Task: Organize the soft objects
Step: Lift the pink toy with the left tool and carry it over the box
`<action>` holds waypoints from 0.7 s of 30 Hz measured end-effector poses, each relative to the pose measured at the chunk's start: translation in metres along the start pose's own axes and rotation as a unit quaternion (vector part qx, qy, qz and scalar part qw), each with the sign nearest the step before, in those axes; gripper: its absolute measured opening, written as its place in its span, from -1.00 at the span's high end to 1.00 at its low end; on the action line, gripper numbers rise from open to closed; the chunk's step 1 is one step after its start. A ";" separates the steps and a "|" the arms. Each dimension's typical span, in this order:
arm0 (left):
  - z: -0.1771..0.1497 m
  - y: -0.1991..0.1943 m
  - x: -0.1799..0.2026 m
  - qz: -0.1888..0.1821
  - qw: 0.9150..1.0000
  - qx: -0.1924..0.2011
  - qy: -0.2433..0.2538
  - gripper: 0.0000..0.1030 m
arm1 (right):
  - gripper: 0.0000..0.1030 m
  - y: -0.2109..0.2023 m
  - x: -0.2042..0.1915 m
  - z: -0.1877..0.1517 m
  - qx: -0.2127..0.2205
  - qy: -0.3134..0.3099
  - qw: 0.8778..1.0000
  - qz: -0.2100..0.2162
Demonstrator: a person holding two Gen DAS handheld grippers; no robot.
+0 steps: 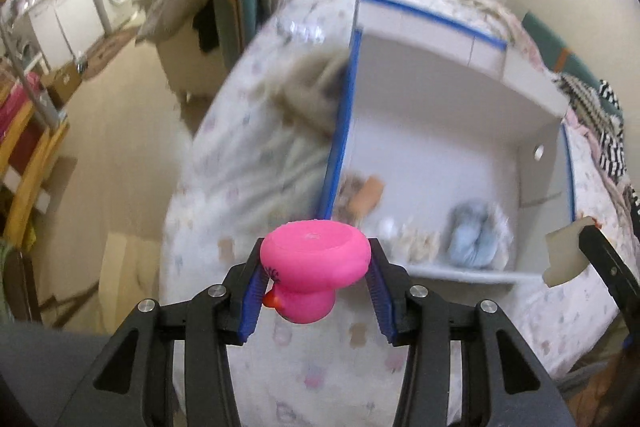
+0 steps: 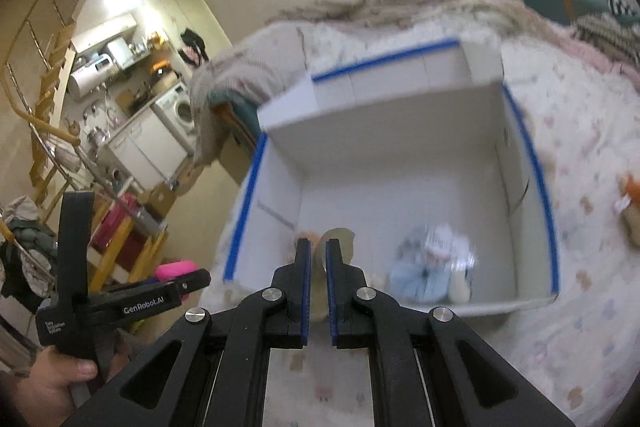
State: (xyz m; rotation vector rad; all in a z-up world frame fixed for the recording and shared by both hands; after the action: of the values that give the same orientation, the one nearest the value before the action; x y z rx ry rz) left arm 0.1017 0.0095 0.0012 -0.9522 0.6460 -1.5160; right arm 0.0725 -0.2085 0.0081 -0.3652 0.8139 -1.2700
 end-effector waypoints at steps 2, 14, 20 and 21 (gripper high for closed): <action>0.014 -0.008 0.009 -0.001 1.000 0.015 0.012 0.17 | 0.83 -0.007 -0.003 0.013 0.017 -0.001 1.000 -0.002; 0.061 0.042 0.053 -0.027 0.999 0.004 0.046 0.17 | 0.83 0.017 0.012 0.083 0.030 0.007 0.999 -0.038; 0.055 0.072 0.073 -0.042 0.995 0.008 0.093 0.17 | 0.83 0.047 0.033 0.081 0.009 0.012 0.998 -0.060; 0.053 0.077 0.075 -0.041 0.994 0.007 0.101 0.17 | 0.83 0.053 0.037 0.078 0.002 0.013 0.998 -0.066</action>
State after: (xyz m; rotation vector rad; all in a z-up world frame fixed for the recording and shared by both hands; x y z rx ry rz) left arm 0.1872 -0.0710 -0.0198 -0.8283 0.7463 -1.7019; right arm 0.1678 -0.2421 0.0135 -0.4038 0.8201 -1.4012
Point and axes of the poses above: each gripper's, at about its wrist camera, not at the fingertips, and y roughly the way its jaws point, x to its right, z to its top, the point moved 2 cm from there along y, roughly the way its jaws point, and after that the axes turned 8 degrees about -z, right-handed, at the moved point
